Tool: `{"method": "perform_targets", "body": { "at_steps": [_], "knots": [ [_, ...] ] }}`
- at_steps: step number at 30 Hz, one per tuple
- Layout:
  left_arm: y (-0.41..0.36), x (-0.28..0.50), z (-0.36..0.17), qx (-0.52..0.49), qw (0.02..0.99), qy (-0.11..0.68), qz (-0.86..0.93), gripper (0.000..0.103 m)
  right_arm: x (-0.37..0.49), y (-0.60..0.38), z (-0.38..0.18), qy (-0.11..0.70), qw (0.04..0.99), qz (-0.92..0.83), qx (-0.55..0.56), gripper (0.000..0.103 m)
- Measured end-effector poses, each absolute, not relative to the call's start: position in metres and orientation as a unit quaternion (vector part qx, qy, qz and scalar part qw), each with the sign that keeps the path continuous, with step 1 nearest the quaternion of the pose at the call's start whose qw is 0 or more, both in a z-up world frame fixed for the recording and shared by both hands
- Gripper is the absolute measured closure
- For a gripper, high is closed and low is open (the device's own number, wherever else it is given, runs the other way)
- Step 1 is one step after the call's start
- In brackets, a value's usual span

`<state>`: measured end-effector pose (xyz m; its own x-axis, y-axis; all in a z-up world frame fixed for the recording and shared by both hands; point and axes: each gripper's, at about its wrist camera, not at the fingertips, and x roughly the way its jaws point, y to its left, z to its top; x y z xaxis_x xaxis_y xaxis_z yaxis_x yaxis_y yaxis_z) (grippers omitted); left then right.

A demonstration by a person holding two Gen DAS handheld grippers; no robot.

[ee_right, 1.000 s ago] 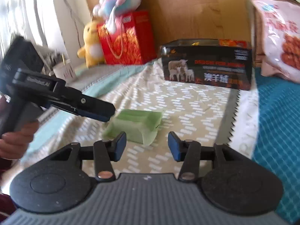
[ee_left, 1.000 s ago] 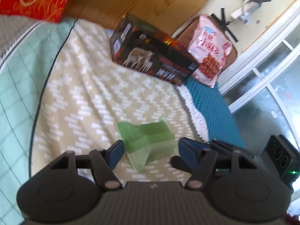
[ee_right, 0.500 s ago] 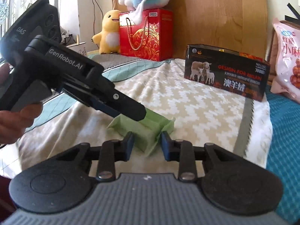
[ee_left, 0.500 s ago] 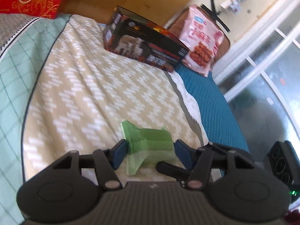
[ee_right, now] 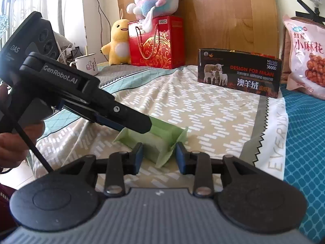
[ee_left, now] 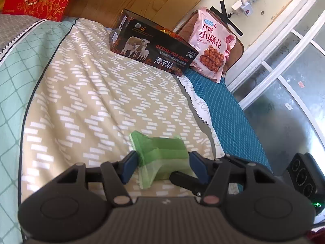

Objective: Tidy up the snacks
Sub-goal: 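Lift the pale green pack with the left gripper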

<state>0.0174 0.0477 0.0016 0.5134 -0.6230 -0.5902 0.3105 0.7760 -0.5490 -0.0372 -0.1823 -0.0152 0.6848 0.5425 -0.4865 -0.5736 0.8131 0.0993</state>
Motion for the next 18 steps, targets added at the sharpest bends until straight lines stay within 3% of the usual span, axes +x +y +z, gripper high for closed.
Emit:
{"method": "perform_targets", "body": {
  "at_steps": [9, 18],
  "knots": [
    [0.0482, 0.0159, 0.0007, -0.191, 0.849, 0.407, -0.278, 0.044, -0.0354, -0.1781, -0.0169, 0.254, 0.922, 0.289, -0.051, 0.055],
    [0.0493, 0.0155, 0.0001, -0.195, 0.847, 0.405, -0.283, 0.043, -0.0352, -0.1752, -0.0176, 0.252, 0.922, 0.287, -0.06, 0.053]
  ]
}}
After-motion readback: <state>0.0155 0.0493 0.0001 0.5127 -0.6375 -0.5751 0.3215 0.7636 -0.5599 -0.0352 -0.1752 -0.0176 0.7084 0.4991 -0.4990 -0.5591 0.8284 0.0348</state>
